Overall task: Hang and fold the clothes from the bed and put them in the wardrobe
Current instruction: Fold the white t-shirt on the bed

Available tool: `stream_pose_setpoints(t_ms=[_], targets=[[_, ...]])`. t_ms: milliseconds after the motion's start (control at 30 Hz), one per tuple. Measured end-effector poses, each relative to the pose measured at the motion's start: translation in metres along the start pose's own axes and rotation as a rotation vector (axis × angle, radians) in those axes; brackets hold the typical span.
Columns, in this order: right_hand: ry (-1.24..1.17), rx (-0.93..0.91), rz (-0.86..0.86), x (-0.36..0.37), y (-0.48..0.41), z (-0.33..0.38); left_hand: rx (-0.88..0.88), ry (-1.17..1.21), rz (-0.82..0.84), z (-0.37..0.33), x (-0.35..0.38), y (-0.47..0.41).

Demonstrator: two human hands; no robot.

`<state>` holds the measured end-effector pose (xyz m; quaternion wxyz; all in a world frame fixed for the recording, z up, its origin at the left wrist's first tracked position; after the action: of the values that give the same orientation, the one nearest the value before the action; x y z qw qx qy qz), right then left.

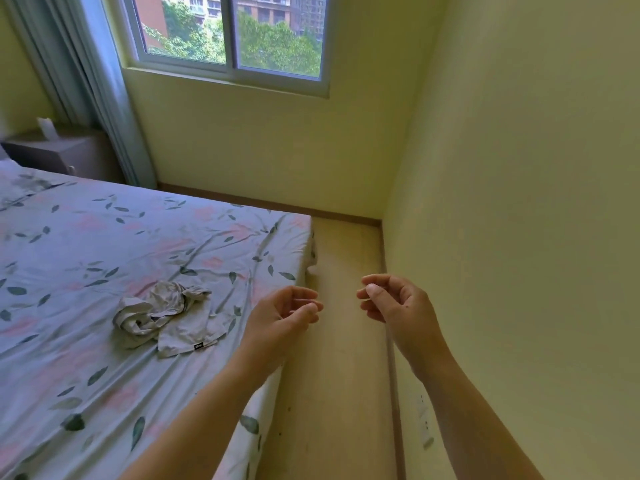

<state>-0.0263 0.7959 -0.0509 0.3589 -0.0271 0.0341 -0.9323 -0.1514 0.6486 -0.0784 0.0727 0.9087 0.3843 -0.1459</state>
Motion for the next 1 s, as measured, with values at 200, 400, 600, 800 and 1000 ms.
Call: stream_pose_setpoints(t_ms=[200,400,600,800,1000], targets=[[0.019,0.041,0.135,0.027,-0.078,-0.031,-0.064,-0.019,-0.098,0.019,-0.01,-0.065],[0.057,0.082,0.206,0.054,-0.166,-0.053,-0.117,0.027,-0.136,0.041,-0.028,-0.154],[0.085,0.144,0.313,0.103,-0.256,-0.073,-0.232,0.063,-0.253,0.076,-0.067,-0.22],[0.079,0.216,0.458,0.155,-0.347,-0.112,-0.333,0.047,-0.411,0.114,-0.103,-0.282],[0.115,0.254,0.696,0.201,-0.444,-0.145,-0.447,0.115,-0.622,0.142,-0.103,-0.331]])
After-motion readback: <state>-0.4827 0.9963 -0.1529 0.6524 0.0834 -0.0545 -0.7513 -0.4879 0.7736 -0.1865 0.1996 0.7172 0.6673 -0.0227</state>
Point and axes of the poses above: each hand's wrist, its own y-axis away from the middle knuckle, its own x-axis out of the palm, z = x × y, the point moved 10 cm from there along -y, towards the middle knuckle, and after that the axes turned 13 degrees about -y, right-handed, at the moved point
